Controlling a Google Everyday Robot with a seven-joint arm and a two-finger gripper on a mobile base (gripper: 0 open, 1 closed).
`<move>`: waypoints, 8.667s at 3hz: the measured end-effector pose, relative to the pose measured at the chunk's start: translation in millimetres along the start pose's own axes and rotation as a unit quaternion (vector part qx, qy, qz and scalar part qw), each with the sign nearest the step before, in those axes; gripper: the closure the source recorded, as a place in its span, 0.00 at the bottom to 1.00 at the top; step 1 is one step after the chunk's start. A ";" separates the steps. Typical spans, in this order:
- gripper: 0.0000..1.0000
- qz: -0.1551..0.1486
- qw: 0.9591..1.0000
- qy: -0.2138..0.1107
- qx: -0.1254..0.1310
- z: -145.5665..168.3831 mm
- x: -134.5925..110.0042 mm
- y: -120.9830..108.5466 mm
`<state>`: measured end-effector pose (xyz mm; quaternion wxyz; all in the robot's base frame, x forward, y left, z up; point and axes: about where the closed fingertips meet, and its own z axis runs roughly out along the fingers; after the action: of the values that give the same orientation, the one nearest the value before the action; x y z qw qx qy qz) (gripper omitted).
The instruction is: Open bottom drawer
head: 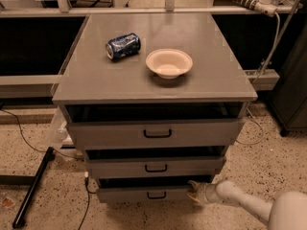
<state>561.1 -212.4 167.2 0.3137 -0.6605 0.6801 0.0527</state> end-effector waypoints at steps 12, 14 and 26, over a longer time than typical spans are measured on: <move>0.13 -0.046 0.999 -0.024 0.011 -121.2 18.5 114.1; 0.00 -0.046 0.999 -0.024 0.011 -121.1 18.5 114.1; 0.58 -0.082 0.996 -0.026 -0.022 -43.9 12.2 72.5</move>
Offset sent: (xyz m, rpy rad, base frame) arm 0.0000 -0.0001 0.0070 0.0000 0.0000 0.0000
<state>478.8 -235.4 171.3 0.3199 -0.7192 0.6139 0.0593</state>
